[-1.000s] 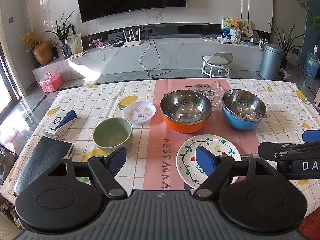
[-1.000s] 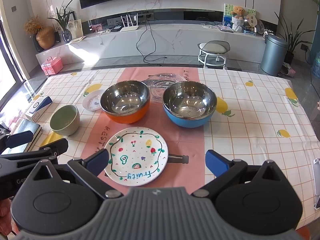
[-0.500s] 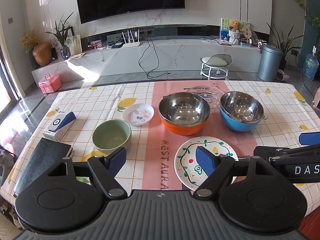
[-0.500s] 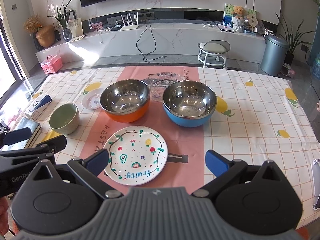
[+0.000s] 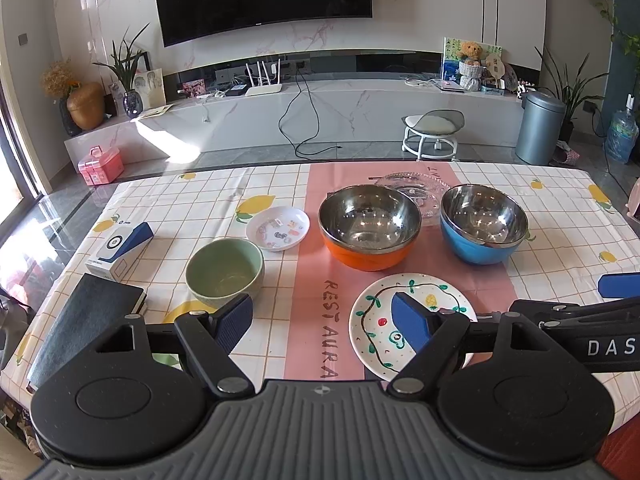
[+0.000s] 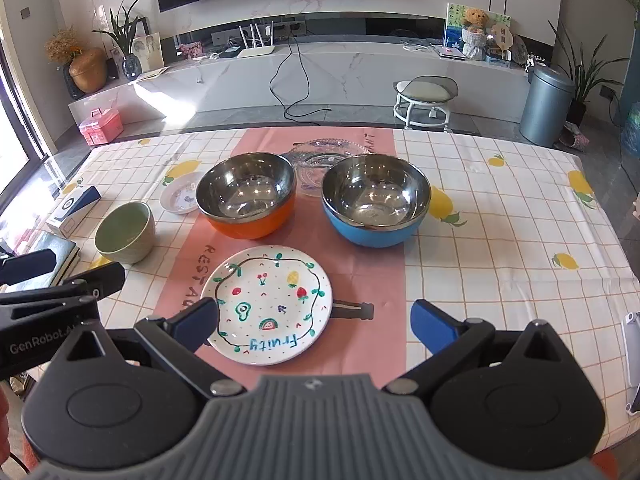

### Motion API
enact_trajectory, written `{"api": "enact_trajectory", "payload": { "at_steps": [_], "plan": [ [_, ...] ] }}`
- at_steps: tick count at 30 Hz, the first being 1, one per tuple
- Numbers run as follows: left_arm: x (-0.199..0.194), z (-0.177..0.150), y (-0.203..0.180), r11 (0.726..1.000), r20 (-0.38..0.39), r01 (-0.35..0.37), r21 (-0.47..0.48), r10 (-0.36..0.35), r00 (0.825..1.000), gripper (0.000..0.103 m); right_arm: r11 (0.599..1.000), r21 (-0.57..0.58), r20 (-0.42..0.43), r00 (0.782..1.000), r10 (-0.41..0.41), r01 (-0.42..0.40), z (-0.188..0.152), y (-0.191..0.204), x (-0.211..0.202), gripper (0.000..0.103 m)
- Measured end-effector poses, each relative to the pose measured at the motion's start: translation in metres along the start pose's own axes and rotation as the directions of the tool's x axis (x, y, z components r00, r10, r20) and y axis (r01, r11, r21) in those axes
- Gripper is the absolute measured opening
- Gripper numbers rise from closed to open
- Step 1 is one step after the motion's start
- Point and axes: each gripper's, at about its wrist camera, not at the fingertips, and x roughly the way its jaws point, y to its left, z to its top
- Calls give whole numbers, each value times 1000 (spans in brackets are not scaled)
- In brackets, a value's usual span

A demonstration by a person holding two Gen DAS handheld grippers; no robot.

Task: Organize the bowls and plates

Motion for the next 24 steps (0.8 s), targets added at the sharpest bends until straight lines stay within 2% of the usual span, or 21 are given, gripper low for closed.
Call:
{"api": "enact_trajectory", "payload": {
  "at_steps": [9,12,15,16,17,20,22,24],
  "plan": [
    [-1,-1,0,1000,0,0,-7,0,1000,93,1000,0,3,1000,10,-10,-2,2,0,100],
    [-2,-3,5,999,22,26,-26,-25,999,93,1000,7,20,1000,23,-24,-4,0,0,100],
    [-6,-8,19,986,88,123,-109,-114,990,92,998,24,97,994,50,-53,-9,-6,-5,100],
    [-6,-9,24,979,111,146,-142,-131,985,89,997,26,137,989,63,-67,-12,-8,-7,100],
    [-4,-10,27,974,117,156,-165,-137,984,85,997,23,175,982,75,-80,-16,-10,-8,100],
    [7,-13,38,953,93,188,-237,-171,981,83,995,15,245,965,91,-97,-25,-15,-6,100],
    [15,-18,46,935,86,221,-277,-205,975,79,995,19,256,963,88,-96,-29,-17,0,94],
    [21,-24,49,922,96,243,-303,-224,970,74,994,32,257,962,94,-105,-33,-21,9,78]
  ]
}}
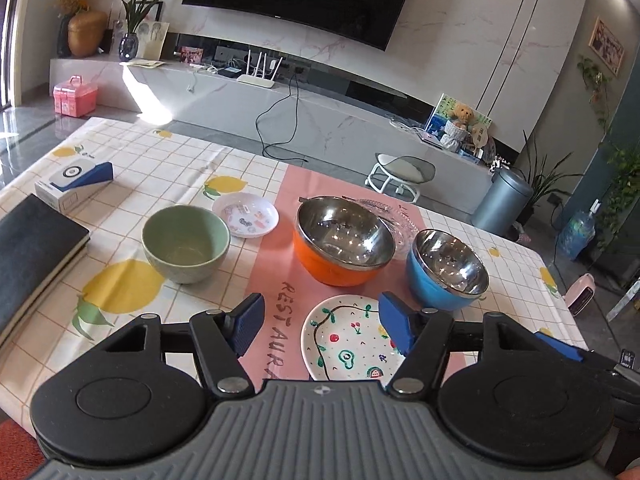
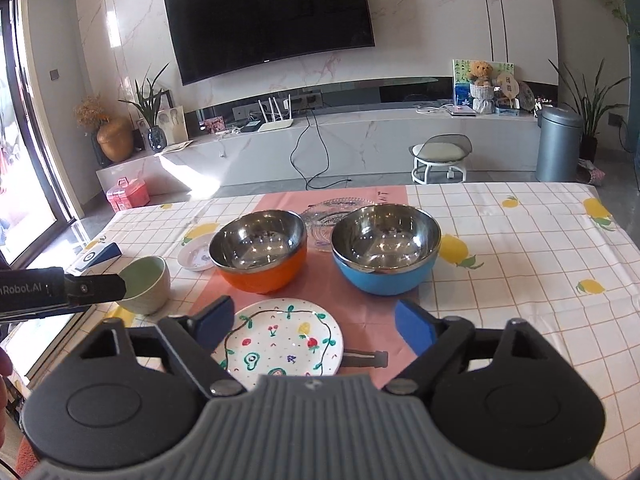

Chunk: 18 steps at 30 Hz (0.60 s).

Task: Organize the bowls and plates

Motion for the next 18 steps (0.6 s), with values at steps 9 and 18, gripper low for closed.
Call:
{"api": "enact_trajectory", "payload": {
  "at_steps": [9,18],
  "plan": [
    [44,-27,20,999,5,25,-43,-25,1000,39,998,58,-18,999,32,-31,-29,-15,40,52],
    [81,-41,30,998,-65,-14,-64,10,998,43,994,85,-62,995,75,-69,-39,-27,79,33]
  ]
}}
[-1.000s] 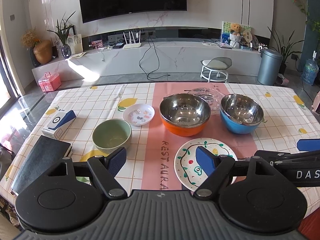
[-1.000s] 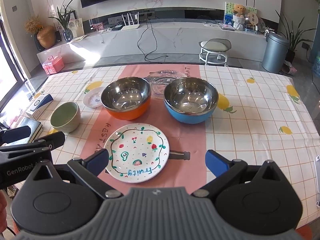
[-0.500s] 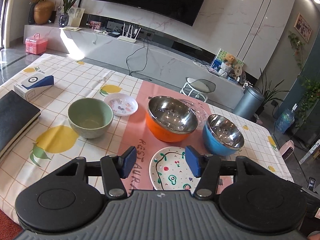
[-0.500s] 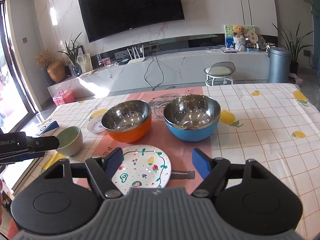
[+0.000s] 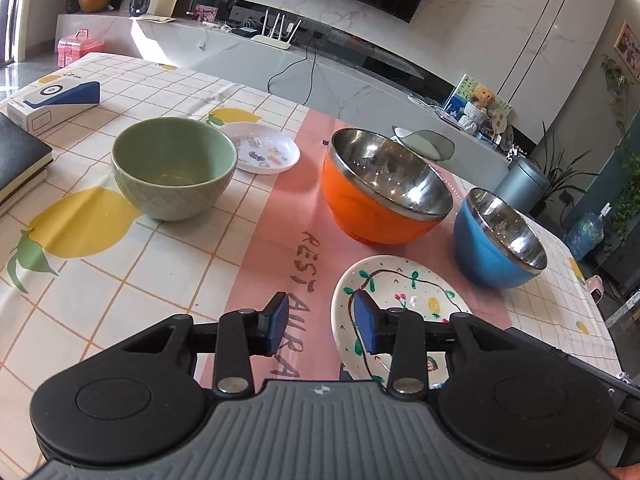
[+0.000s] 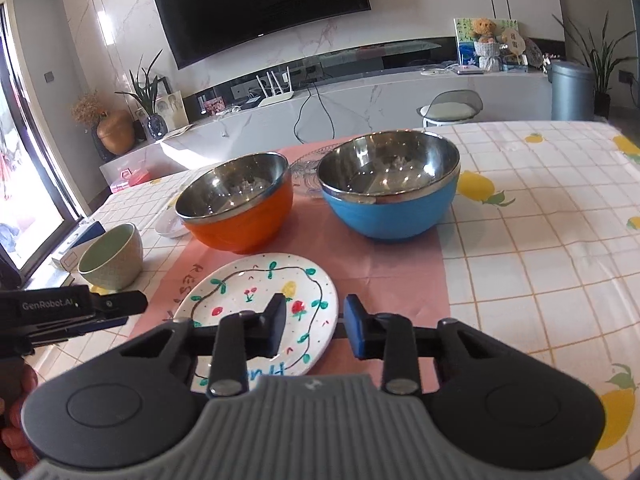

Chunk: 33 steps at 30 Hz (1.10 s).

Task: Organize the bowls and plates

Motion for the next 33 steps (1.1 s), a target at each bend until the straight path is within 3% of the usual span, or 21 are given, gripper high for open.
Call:
{"api": "enact_trajectory", "payload": {
  "at_steps": [5,10,21,25,33],
  "plan": [
    [11,0,2,1000,-14,22,-1,-22,1000,25,996,87,-21,999,38,-36,-1,-12,17,33],
    [29,4,5,999,-49,33,-24,-34,998,17,979,197,-53,997,59,-48,-2,-27,31,33],
    [42,5,9,995,-63,75,-61,-79,995,27,954,285,-70,991,116,-91,-5,-42,47,8],
    [42,5,12,989,-62,109,-95,-115,991,37,948,303,-65,990,126,-101,-5,-45,47,8],
    [44,5,8,986,-77,118,-115,-128,989,34,940,323,-61,989,136,-109,-6,-49,45,8]
  ]
}}
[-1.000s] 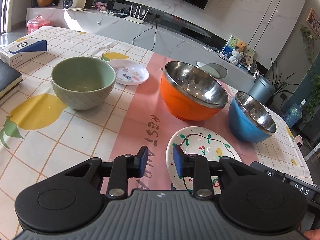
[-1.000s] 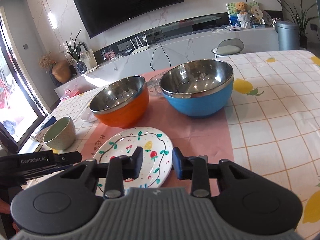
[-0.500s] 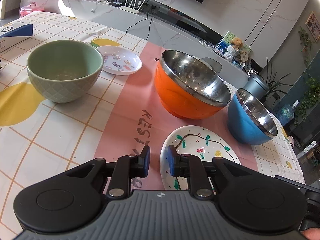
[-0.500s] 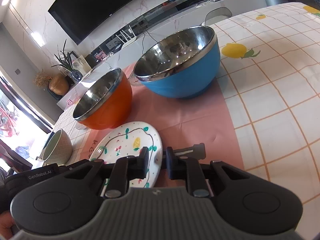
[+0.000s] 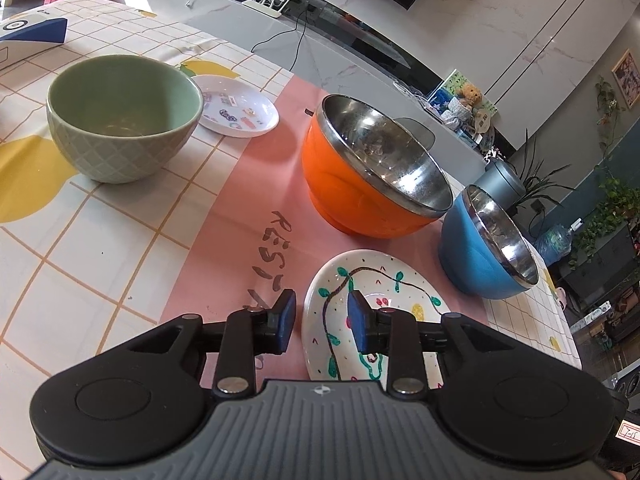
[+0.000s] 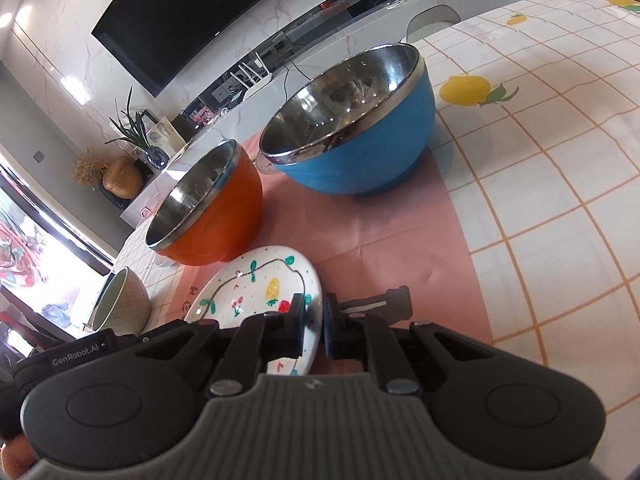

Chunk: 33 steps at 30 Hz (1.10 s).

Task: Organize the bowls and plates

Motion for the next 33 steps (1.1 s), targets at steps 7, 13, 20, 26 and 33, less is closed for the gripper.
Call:
{"api": "enact_trajectory", "payload": {
  "at_steps": [7,13,20,26,33],
  "plan": [
    [0,-3,-8,1000,2,-23,6,23,1000,23,999,51,-2,1000,6,-6,-1,-4,-2,6],
    [-12,-3,-10,1000,24,-14,10,13,1000,22,997,74,-4,1000,-11,11,-3,-1,-5,6],
    [-36,-3,-6,1000,49,-12,3,12,999,22,997,76,-19,1000,16,-14,-8,11,-14,6],
    [-58,-5,4,1000,59,-12,-18,13,998,22,997,64,-29,998,51,-49,-16,25,-25,6],
    [-82,-10,22,999,75,-22,-37,25,997,22,996,40,-55,995,77,-75,-31,44,-31,6]
  ]
}}
